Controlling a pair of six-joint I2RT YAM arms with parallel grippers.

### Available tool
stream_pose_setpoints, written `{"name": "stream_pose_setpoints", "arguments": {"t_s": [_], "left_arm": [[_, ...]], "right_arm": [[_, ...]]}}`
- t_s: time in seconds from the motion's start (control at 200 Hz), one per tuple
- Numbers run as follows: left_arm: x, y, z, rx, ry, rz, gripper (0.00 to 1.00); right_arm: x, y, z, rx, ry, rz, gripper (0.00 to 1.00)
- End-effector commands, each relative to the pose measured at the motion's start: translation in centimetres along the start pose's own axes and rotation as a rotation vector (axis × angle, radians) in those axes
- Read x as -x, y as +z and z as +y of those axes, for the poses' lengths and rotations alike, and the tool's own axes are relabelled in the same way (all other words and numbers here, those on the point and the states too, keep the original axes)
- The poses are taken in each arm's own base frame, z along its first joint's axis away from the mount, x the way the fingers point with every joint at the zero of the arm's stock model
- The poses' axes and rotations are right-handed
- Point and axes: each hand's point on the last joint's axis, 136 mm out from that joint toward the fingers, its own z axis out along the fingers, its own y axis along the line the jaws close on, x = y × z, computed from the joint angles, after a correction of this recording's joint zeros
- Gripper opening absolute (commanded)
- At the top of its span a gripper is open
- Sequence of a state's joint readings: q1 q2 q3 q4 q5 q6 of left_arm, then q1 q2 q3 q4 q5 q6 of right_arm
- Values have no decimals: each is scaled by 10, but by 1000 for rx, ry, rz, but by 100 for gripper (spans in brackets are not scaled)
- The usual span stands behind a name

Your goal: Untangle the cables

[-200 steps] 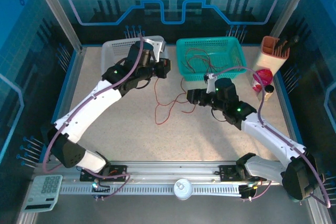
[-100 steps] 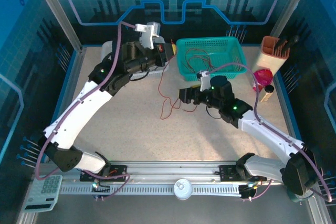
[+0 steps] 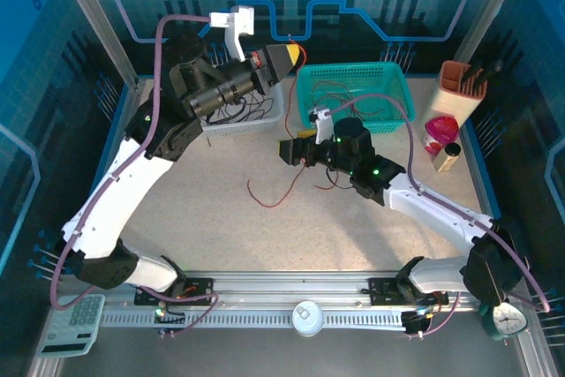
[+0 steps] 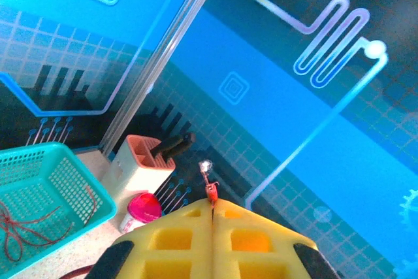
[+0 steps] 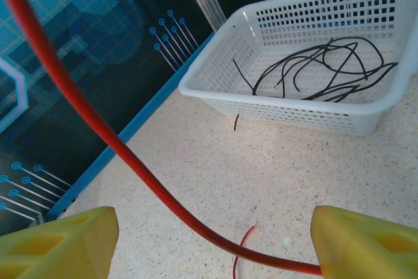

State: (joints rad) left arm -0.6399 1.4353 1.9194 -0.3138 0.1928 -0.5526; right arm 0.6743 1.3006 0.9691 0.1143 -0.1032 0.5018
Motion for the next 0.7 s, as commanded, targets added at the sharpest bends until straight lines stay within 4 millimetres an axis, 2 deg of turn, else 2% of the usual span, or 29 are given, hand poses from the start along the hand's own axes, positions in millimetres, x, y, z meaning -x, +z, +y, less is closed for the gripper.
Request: {"name": "stream_pose_setpoints", "arguments": {"t_s": [0.0, 0.09, 0.13, 0.28, 0.375, 0.525, 0.695], "left_arm": [[14, -6, -24, -72, -6, -28, 0], [18, -11, -27, -68, 5, -42, 0], [18, -13, -26, -60, 10, -45, 0], [16, -19, -20, -32, 20, -62, 0], [15, -24, -14, -6, 28, -80, 0], [8, -33, 8, 89, 47, -106, 0], [-15, -40, 46, 220, 62, -99, 0]], "right_arm": [[23, 5, 6, -10, -38, -73, 78], [24, 7, 3, -25, -48, -73, 74], [24, 6, 3, -27, -54, -74, 69], [31, 2, 2, -33, -68, -88, 22], [37, -3, 1, -36, -74, -97, 0], [56, -15, 5, -26, -83, -128, 0], [88, -34, 20, 22, -88, -181, 0]]}}
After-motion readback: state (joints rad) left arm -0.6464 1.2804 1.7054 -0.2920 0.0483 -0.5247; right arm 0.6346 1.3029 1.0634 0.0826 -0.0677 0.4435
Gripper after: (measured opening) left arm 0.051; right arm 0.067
